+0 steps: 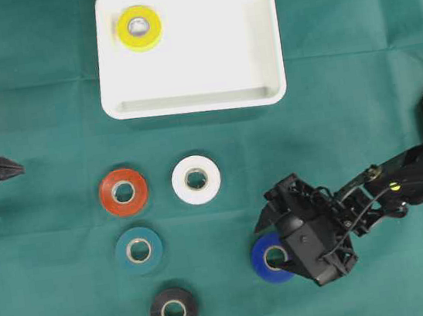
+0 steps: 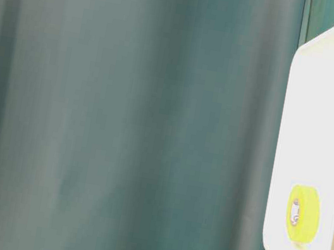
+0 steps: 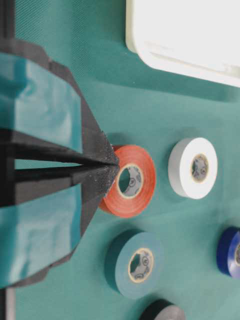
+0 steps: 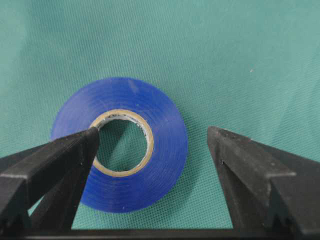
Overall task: Put the tape into the white case with the right arm.
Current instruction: 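Move the right gripper down into the blue tape roll's core, then grip the blue tape roll and carry it to the white tray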
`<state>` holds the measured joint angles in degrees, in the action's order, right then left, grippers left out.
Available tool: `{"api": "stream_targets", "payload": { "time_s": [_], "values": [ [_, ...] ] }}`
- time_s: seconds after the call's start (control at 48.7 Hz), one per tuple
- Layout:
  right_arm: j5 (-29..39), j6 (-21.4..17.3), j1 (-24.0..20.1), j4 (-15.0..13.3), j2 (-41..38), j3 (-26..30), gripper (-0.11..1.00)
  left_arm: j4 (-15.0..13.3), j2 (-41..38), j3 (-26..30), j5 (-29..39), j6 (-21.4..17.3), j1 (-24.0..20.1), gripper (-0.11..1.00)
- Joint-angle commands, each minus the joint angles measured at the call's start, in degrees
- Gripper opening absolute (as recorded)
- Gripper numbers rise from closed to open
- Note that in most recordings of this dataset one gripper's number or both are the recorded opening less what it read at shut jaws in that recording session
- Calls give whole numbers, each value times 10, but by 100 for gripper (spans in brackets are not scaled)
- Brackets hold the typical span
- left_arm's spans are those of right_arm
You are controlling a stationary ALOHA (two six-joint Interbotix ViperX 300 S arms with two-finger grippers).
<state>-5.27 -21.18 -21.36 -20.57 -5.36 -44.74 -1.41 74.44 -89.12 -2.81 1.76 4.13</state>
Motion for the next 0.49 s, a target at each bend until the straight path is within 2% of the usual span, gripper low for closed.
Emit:
{"api": "stream_targets", "payload": {
  "time_s": [0.0,0.473],
  "values": [
    [-2,-1,4,0,-4,18,61,0,-4,7,-4,0,-3,1],
    [47,0,7,0,-28,43,59,0,-4,7,-4,0,-4,1]
  ]
}}
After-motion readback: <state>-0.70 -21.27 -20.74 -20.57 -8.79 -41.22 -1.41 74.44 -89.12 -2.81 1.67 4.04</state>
